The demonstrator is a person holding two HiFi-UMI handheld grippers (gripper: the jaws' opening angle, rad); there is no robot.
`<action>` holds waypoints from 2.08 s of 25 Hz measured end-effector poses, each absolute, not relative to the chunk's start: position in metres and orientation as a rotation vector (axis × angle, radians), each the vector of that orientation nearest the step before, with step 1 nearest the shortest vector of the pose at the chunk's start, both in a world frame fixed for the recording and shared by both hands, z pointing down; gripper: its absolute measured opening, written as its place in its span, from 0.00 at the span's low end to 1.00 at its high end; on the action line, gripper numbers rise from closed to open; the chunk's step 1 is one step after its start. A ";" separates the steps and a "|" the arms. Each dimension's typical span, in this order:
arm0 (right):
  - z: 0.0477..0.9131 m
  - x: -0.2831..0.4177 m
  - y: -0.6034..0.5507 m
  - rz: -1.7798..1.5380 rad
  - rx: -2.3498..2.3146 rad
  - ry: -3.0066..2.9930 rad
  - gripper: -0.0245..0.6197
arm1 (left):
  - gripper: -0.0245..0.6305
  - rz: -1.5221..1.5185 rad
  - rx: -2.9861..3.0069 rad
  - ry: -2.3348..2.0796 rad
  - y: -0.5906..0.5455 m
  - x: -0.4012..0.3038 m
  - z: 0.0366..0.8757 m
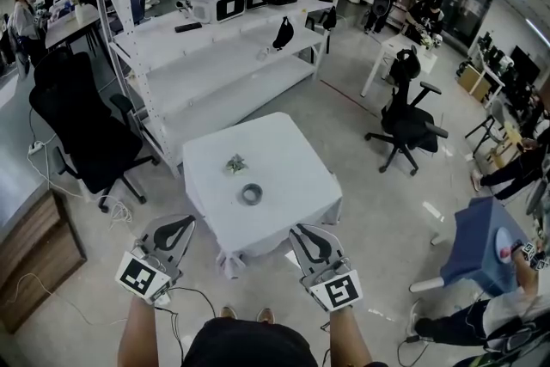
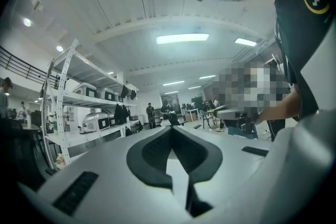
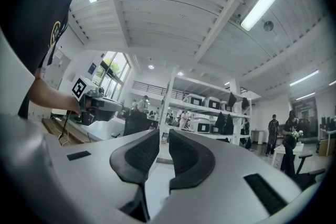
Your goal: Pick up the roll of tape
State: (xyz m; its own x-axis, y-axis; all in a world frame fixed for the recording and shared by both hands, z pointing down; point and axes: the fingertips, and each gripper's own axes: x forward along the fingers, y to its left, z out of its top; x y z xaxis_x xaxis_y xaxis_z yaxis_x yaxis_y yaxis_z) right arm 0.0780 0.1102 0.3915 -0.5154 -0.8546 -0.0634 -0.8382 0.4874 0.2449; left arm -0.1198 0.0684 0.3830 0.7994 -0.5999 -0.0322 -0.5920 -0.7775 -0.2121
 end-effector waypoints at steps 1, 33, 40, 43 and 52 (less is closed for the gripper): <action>0.394 0.079 0.110 -0.361 1.504 -2.646 0.17 | 0.06 -0.053 -2.776 0.931 0.069 -0.120 0.382; 0.401 0.095 0.126 -0.331 1.360 -2.706 0.97 | 0.06 -0.088 -2.756 0.974 0.091 -0.092 0.378; 0.402 0.112 0.140 -0.347 1.301 -2.749 0.97 | 0.06 -0.102 -2.752 0.993 0.114 -0.068 0.381; 0.404 0.113 0.141 -0.339 1.287 -2.766 0.97 | 0.06 -0.116 -2.757 0.996 0.117 -0.064 0.385; 0.409 0.112 0.118 -0.334 1.276 -2.749 0.97 | 0.06 -0.126 -2.766 0.984 0.094 -0.061 0.389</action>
